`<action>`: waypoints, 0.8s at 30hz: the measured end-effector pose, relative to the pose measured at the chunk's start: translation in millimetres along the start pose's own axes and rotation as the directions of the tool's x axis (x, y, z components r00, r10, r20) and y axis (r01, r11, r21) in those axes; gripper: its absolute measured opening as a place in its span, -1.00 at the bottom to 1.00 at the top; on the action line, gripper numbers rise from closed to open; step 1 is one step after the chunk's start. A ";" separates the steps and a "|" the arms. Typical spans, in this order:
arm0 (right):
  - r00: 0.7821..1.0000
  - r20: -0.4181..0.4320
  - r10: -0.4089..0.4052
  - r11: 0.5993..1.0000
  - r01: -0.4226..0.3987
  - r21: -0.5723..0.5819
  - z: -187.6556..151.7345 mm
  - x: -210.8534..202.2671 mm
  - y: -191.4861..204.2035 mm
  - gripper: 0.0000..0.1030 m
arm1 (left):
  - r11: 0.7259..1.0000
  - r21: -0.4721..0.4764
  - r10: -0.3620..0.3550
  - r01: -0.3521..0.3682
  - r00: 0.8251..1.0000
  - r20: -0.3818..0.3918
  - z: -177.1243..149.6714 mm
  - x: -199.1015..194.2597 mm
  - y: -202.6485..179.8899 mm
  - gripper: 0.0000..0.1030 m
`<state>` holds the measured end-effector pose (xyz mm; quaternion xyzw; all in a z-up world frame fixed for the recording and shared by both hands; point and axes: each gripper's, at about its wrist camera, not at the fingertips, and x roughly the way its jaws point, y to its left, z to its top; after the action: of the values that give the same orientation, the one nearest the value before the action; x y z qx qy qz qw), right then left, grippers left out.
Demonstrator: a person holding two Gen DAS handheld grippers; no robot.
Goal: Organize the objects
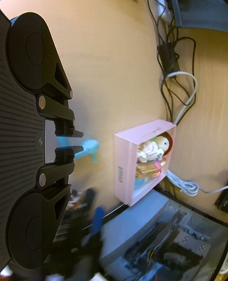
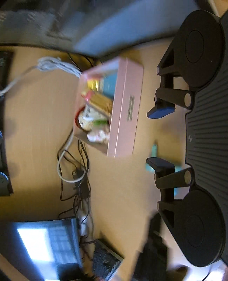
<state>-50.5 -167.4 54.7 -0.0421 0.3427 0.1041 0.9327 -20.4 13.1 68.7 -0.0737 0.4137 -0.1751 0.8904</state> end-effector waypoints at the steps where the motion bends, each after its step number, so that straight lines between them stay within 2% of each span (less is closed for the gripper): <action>1: 1.000 0.006 -0.021 1.000 0.021 -0.018 -5.4 -6.0 -3.3 0.02 | 1.000 0.007 0.019 -0.019 1.000 -0.002 1.5 8.1 -7.8 -0.79; 7: 0.997 -0.022 -0.071 0.997 0.071 -0.022 -37.9 -15.1 -20.1 0.02 | 0.989 0.042 0.148 -0.145 0.986 -0.078 -5.0 47.4 -44.8 -0.73; 11: 0.997 -0.021 -0.074 0.997 0.074 -0.002 -50.1 -12.0 -29.1 0.10 | 0.982 0.068 0.181 -0.177 0.982 -0.053 -6.1 56.7 -53.6 -0.65; 13: 0.997 -0.012 -0.080 0.997 0.080 -0.008 -55.1 -12.0 -32.0 0.29 | 0.980 0.064 0.193 -0.190 0.980 -0.051 -3.3 62.2 -56.8 -0.65; 19: 0.994 0.009 -0.112 0.992 0.112 -0.051 -70.7 -9.5 -33.6 0.41 | 0.962 0.060 0.265 -0.265 0.964 -0.006 8.9 76.9 -64.5 -0.64; 24: 0.996 0.028 -0.087 0.995 0.088 -0.050 -76.8 -12.6 -32.1 0.57 | 0.955 0.012 0.298 -0.298 0.955 0.001 22.1 87.6 -58.7 -0.62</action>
<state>-101.1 -212.3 4.6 -0.0795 0.3254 0.0726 0.9394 34.0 -74.4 36.9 -0.0049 0.4193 -0.0417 0.9069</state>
